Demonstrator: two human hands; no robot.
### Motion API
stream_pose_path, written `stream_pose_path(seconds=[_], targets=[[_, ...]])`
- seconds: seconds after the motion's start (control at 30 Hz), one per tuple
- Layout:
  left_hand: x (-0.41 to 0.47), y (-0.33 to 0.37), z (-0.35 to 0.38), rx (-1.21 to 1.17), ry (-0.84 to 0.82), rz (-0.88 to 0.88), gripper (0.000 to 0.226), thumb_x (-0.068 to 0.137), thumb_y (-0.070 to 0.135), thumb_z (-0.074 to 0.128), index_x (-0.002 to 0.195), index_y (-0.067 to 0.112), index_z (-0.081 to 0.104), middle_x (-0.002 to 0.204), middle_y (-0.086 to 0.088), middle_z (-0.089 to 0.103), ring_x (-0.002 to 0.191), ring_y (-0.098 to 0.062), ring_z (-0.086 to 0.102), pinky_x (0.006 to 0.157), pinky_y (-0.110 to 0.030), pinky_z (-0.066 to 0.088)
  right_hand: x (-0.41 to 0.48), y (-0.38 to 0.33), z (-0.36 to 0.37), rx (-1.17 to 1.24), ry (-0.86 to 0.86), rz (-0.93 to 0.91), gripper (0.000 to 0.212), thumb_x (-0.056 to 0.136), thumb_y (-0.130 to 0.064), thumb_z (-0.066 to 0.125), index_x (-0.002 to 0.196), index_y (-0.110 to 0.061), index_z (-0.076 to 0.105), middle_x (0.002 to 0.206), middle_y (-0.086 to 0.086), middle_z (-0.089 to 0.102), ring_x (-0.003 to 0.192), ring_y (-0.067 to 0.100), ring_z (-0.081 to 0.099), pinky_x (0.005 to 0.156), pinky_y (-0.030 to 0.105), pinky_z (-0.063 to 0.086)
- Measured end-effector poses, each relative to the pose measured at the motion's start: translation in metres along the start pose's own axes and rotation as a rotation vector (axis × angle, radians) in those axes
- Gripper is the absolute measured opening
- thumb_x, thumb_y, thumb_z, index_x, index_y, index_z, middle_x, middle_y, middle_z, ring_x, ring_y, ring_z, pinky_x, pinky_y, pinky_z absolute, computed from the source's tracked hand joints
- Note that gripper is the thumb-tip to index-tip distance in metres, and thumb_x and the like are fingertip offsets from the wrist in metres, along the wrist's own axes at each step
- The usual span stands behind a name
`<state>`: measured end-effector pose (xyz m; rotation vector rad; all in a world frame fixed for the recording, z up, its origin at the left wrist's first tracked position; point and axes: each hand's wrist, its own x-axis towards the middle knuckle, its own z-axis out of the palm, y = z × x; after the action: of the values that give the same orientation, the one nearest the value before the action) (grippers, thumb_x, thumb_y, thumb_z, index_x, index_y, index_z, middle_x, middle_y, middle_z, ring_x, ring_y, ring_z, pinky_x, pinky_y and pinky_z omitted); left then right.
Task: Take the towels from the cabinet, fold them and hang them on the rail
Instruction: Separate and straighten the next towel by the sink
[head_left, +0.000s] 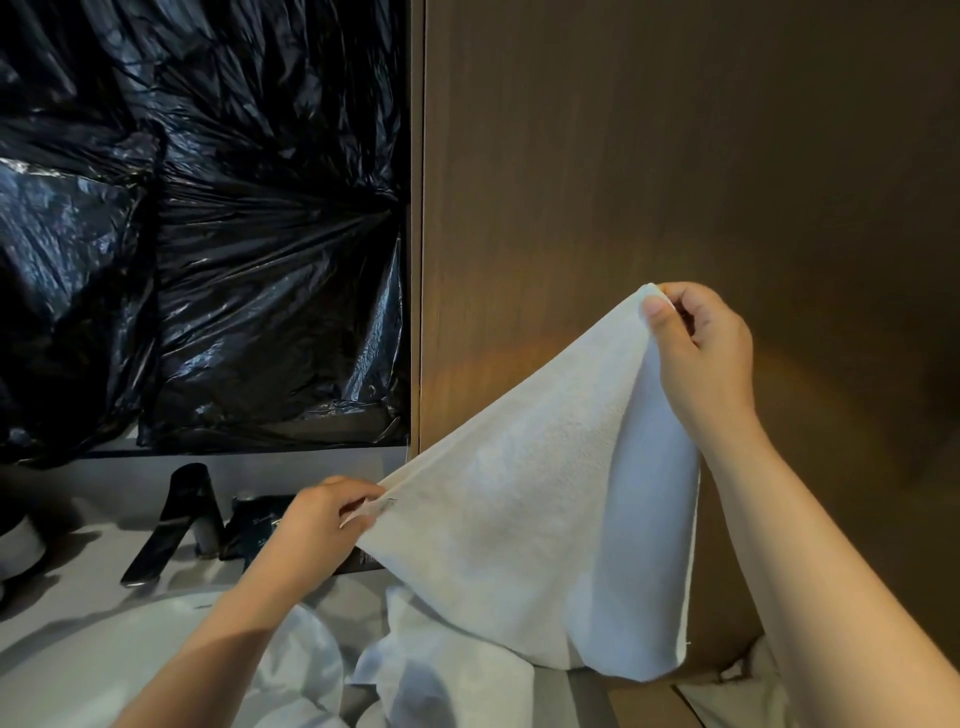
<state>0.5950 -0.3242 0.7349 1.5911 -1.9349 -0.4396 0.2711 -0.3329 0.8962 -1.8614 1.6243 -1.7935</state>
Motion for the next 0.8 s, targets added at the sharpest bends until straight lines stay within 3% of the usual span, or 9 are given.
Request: stream_pose_path(seconds=[0.07,0.17,0.23,0.57,0.73,0.8], targets=[[-0.003,-0.002,-0.001,-0.003,-0.035,-0.018,0.028,0.085,0.01,0.071,0.108,0.026,0.072,0.1,0.014,0.068,0.086,-0.002,0.06,0.076,-0.013,0.043,0.0,0.002,0.0,-0.01,-0.004,0.004,0.013,0.1,-0.031,0.05,0.096,-0.024,0.06,0.088,-0.013,0.059,0.082,0.005,0.057,0.064,0.003,0.04],[-0.006,-0.009,-0.008,-0.124,-0.043,-0.07,0.026,0.079,0.015,0.077,0.079,0.04,0.074,0.078,0.016,0.073,0.073,-0.001,0.066,0.067,-0.019,0.051,0.0,0.006,-0.001,-0.015,-0.002,0.008,0.013,0.1,-0.03,0.049,0.096,-0.023,0.06,0.088,-0.012,0.059,0.082,0.004,0.057,0.064,0.003,0.04],[-0.008,-0.013,-0.014,-0.179,-0.033,-0.106,0.023,0.077,0.017,0.08,0.072,0.039,0.074,0.072,0.015,0.073,0.069,-0.002,0.066,0.066,-0.023,0.053,-0.001,0.008,-0.002,-0.021,-0.004,0.012,0.013,0.1,-0.03,0.05,0.096,-0.023,0.06,0.088,-0.011,0.06,0.081,0.005,0.057,0.065,0.007,0.041],[-0.004,-0.018,-0.019,-0.271,0.01,-0.107,0.02,0.075,0.005,0.08,0.076,0.022,0.068,0.071,0.003,0.069,0.062,-0.009,0.061,0.058,-0.01,0.047,0.003,0.013,-0.002,-0.015,0.041,0.042,0.014,0.1,-0.029,0.05,0.097,-0.022,0.061,0.093,-0.004,0.062,0.085,0.01,0.058,0.068,0.016,0.043],[0.008,-0.018,-0.022,-0.033,-0.101,-0.054,0.028,0.091,0.02,0.064,0.084,0.047,0.06,0.087,0.009,0.067,0.081,-0.006,0.061,0.072,-0.019,0.049,0.008,0.011,-0.006,-0.016,0.059,0.027,0.015,0.1,-0.03,0.049,0.097,-0.022,0.061,0.093,-0.004,0.062,0.085,0.011,0.058,0.07,0.017,0.044],[0.012,-0.016,-0.025,-0.021,-0.088,-0.039,0.026,0.096,0.022,0.057,0.087,0.046,0.058,0.094,0.011,0.064,0.086,-0.003,0.059,0.073,-0.017,0.047,0.011,0.01,-0.007,-0.014,0.075,0.027,0.015,0.101,-0.03,0.049,0.098,-0.022,0.06,0.093,-0.004,0.061,0.084,0.009,0.057,0.068,0.016,0.042]])
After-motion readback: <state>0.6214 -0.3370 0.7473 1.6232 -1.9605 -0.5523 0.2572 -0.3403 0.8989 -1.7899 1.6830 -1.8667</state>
